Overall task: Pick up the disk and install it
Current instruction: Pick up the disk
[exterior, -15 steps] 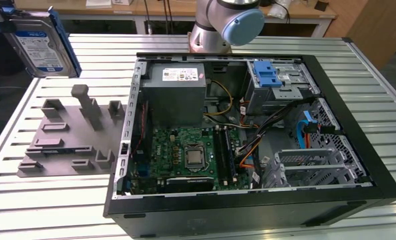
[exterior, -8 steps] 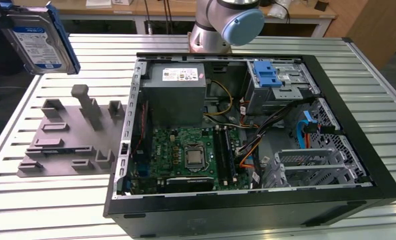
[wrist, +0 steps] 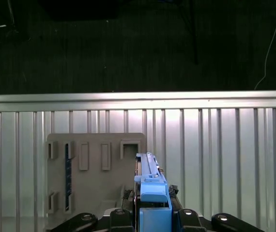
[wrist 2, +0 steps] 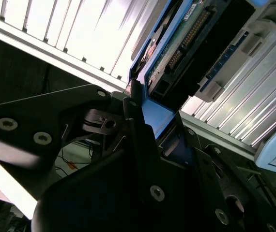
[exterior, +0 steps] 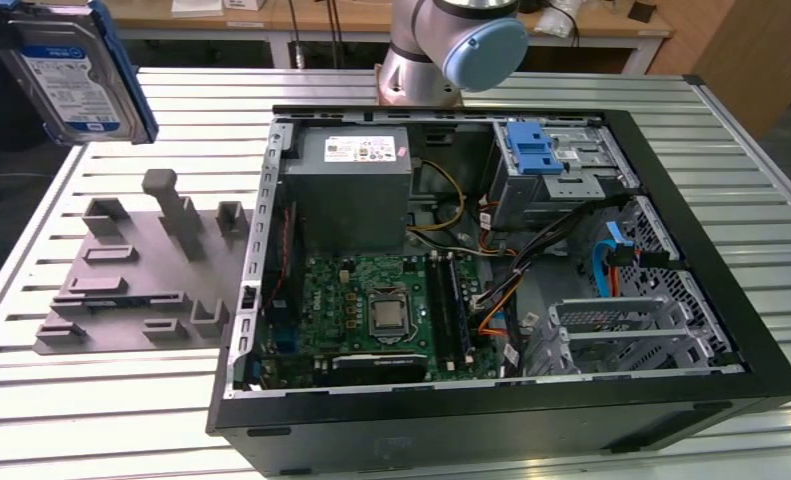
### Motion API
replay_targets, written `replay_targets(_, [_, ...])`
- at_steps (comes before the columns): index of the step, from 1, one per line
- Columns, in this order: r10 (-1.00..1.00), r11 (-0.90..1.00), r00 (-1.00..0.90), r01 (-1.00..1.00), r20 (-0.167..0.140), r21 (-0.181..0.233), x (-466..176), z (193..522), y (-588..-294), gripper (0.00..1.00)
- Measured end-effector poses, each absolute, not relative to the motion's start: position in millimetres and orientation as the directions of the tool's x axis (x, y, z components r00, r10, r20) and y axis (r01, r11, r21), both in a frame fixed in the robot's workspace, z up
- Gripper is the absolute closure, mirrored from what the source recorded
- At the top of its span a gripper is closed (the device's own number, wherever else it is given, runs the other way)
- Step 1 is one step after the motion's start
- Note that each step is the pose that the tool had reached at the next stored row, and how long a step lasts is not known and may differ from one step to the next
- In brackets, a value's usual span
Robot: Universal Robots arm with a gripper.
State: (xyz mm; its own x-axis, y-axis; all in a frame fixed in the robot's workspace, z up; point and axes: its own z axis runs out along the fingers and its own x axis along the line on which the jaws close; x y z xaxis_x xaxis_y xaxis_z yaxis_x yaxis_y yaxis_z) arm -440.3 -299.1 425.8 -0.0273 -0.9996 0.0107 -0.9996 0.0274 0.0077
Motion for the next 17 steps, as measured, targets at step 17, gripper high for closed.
replay_targets(17, [-1.000,0.027,-0.027,-1.000,0.013,0.008,-440,449,-297,0.64])
